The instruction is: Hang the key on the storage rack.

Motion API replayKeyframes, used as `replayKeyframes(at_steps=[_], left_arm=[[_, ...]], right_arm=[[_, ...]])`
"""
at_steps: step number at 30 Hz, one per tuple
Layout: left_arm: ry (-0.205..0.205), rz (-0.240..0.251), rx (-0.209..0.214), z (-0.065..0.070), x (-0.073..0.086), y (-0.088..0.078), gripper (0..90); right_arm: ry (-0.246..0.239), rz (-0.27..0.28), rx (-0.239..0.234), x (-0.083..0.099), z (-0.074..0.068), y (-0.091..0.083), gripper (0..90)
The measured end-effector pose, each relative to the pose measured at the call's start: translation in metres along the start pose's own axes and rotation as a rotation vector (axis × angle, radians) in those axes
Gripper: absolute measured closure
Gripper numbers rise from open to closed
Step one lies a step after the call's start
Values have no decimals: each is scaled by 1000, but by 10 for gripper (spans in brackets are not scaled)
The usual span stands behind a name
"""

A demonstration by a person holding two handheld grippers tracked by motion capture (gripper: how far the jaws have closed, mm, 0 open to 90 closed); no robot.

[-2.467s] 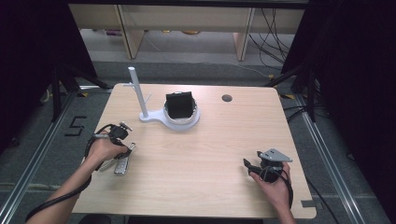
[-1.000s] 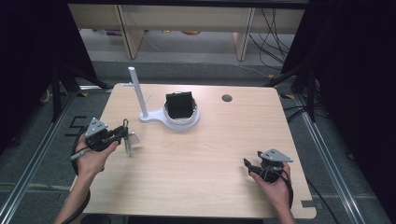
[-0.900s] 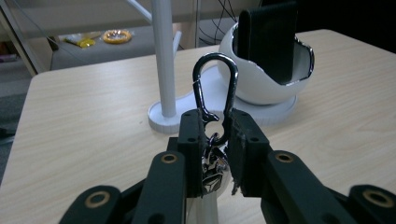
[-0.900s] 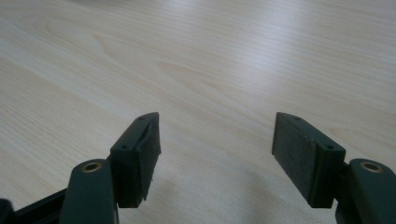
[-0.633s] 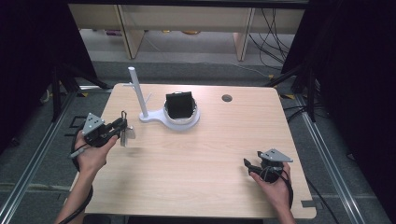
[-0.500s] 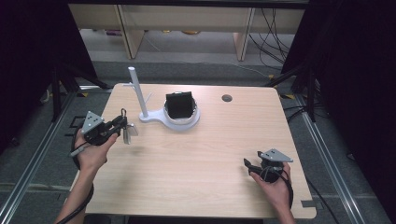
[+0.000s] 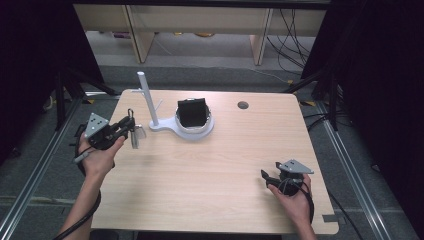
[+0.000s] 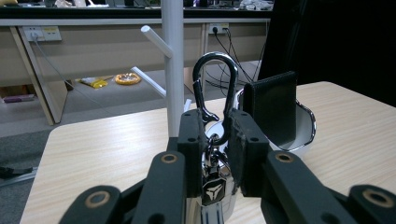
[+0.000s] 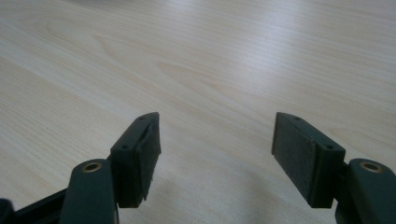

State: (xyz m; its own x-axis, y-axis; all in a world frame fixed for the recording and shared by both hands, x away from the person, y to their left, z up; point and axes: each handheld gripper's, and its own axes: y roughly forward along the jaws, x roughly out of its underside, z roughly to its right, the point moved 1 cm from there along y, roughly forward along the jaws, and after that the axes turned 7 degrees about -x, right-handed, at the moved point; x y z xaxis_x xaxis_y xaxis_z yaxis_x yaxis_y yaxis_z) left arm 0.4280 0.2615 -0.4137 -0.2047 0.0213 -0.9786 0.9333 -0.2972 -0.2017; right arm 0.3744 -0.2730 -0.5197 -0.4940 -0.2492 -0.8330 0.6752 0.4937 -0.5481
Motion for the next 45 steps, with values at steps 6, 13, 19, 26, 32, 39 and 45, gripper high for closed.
replayKeyframes(at_steps=[6,13,19,26,32,39,45], left_arm=[[-2,19,-5,-1,-6,3,754],[-10,41,-15,-1,-11,7,754],[-15,40,-23,-4,-15,13,754],[-28,44,-29,-6,-19,19,753],[-30,55,-35,-7,-24,24,753],[-36,59,-41,-7,-25,27,753],[-39,64,-47,-8,-24,29,753]], right_arm=[[1,-5,0,0,0,0,338],[8,7,6,0,0,-1,339],[-3,11,5,0,0,-1,339],[-3,11,6,0,0,-1,339],[-20,25,17,1,0,-2,339],[-9,41,8,1,-2,-4,339],[-11,44,10,2,-1,-4,340]])
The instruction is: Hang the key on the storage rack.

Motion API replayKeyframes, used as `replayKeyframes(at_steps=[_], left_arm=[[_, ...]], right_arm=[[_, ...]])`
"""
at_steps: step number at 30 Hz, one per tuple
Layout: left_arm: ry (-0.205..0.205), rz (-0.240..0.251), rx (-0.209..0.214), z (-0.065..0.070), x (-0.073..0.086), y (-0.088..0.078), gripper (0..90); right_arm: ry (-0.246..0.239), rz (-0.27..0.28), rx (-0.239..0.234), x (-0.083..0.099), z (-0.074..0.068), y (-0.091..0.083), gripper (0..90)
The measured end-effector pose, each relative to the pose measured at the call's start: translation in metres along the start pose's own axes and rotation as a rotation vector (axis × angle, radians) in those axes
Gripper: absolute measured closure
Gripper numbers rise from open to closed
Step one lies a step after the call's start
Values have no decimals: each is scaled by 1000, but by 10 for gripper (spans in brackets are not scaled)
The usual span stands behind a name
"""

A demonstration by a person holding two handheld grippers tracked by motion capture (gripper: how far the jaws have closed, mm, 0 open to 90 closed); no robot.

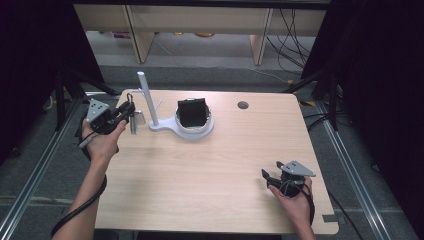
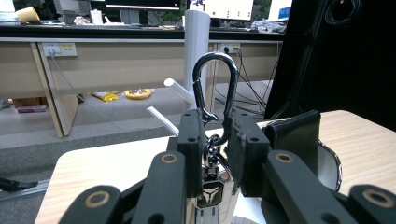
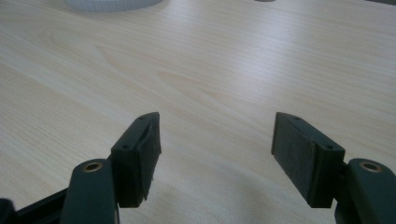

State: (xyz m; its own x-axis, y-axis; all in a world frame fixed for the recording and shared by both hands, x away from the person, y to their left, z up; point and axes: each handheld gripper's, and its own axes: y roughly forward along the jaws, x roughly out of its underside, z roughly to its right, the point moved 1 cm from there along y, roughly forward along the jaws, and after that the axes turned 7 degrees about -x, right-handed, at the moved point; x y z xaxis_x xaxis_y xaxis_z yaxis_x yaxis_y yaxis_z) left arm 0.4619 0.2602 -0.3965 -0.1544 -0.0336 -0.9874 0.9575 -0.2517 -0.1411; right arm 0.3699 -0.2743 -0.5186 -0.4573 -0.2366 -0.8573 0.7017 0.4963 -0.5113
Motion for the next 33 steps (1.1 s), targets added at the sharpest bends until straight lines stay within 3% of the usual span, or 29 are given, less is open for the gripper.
replayKeyframes(at_steps=[30,31,32,33], left_arm=[[-13,-44,-37,-12,-5,27,753],[-15,-46,-37,-12,-5,28,753],[-16,-48,-35,-12,-5,29,753],[-15,-54,-37,-13,-4,30,753]], right_arm=[[7,15,-4,0,0,-1,341],[41,12,1,1,-3,-2,343],[2,23,0,1,0,-2,343],[3,27,-4,1,0,-2,345]])
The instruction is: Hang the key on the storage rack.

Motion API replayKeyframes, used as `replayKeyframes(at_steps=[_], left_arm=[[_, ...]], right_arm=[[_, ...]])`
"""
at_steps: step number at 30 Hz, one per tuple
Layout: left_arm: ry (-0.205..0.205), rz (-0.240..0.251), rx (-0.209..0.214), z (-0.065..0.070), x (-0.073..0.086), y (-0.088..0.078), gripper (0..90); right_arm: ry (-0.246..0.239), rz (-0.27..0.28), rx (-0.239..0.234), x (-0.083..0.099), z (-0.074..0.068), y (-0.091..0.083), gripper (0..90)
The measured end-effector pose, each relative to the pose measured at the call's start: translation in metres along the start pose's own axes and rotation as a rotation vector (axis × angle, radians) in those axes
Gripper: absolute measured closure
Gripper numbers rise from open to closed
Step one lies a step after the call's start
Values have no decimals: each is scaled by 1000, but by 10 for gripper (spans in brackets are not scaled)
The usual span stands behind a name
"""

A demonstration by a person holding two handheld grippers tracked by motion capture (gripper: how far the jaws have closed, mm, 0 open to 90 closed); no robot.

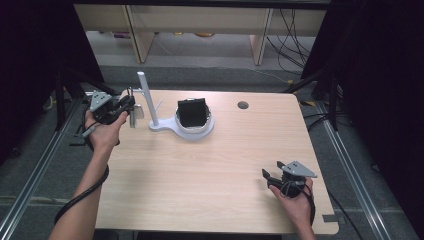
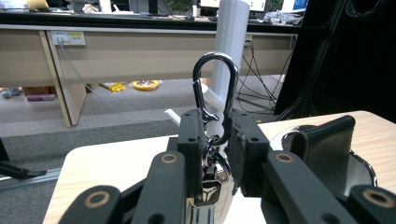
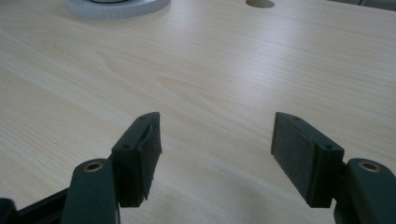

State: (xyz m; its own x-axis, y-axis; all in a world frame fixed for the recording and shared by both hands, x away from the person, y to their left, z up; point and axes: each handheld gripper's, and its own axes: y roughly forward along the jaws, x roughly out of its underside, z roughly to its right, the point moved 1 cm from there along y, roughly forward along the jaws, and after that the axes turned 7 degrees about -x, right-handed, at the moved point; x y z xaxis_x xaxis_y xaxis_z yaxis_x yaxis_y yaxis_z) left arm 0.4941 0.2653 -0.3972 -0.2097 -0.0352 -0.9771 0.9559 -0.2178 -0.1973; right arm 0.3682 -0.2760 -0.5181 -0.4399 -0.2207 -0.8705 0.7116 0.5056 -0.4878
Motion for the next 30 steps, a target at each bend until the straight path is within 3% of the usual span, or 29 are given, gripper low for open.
replayKeyframes(at_steps=[30], left_arm=[[-1,-38,-1,-1,1,14,752]], right_arm=[[5,10,2,0,1,-1,348]])
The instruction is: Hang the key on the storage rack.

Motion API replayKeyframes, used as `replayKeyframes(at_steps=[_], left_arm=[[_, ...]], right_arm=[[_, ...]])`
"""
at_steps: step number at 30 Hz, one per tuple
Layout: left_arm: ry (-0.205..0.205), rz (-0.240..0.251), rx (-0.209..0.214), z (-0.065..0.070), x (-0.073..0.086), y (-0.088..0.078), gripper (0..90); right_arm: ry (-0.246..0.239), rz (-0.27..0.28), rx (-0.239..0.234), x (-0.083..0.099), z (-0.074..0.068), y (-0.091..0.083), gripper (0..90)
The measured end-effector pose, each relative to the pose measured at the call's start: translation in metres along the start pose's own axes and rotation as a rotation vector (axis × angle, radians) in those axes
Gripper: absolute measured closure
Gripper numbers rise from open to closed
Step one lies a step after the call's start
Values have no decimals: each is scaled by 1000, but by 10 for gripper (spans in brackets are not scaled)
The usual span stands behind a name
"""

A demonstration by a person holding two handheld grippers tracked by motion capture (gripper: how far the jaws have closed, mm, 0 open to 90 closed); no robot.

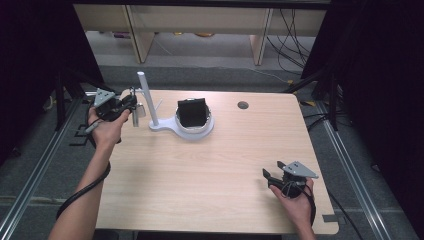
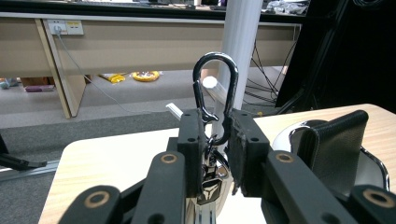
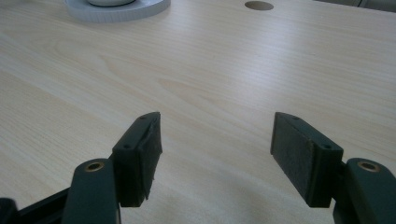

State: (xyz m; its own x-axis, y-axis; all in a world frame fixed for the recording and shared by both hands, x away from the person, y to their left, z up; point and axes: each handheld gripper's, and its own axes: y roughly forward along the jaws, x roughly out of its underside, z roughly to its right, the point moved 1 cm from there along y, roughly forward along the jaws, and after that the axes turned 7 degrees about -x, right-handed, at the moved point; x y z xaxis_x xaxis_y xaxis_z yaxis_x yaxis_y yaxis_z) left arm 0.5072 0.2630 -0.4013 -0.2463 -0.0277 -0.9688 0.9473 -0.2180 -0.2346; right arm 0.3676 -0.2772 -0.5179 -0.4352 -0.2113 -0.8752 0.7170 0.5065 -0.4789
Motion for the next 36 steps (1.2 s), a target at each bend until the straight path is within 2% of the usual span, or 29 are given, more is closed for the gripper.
replayKeyframes(at_steps=[12,29,32,36], left_arm=[[-10,-21,-2,0,7,6,751],[4,-31,3,5,10,14,746],[7,-15,9,6,10,13,718],[26,4,10,7,9,8,625]], right_arm=[[1,0,0,0,0,0,348],[2,1,-2,0,0,0,348],[2,2,-2,0,0,0,347],[1,0,0,0,0,0,347]])
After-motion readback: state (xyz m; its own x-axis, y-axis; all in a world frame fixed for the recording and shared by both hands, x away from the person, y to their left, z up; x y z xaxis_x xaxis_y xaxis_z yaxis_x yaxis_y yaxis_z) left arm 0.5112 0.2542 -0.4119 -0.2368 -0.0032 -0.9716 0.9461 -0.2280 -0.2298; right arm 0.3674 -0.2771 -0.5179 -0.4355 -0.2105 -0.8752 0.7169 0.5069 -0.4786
